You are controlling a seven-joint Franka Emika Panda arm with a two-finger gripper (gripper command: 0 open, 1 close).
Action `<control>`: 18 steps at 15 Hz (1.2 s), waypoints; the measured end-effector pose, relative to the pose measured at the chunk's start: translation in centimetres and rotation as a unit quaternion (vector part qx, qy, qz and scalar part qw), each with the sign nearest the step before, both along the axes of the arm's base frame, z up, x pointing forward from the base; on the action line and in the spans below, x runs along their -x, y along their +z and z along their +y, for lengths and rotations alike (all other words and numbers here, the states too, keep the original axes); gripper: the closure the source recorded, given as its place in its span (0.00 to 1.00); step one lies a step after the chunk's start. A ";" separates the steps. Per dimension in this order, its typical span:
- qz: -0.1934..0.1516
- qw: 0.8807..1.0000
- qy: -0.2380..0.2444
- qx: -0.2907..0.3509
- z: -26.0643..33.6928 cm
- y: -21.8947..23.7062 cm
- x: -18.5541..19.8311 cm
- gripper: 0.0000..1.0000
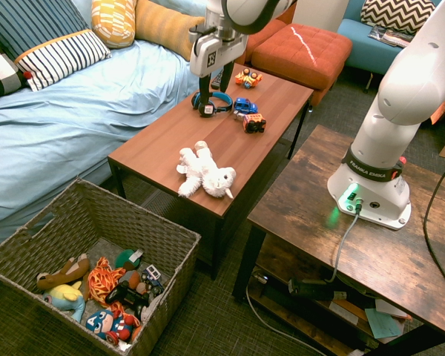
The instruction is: Put the stuffed toy in the basket
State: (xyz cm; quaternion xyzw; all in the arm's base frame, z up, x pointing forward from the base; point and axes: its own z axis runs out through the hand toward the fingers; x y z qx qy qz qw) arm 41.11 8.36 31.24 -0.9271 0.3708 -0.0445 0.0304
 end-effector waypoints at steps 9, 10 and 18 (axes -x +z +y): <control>0.020 1.000 0.005 0.002 2.7 -9.2 2.4 0.00; 0.021 1.000 0.004 0.002 3.3 -10.0 2.6 0.00; 0.041 0.999 -0.032 0.004 5.3 -18.9 1.8 0.00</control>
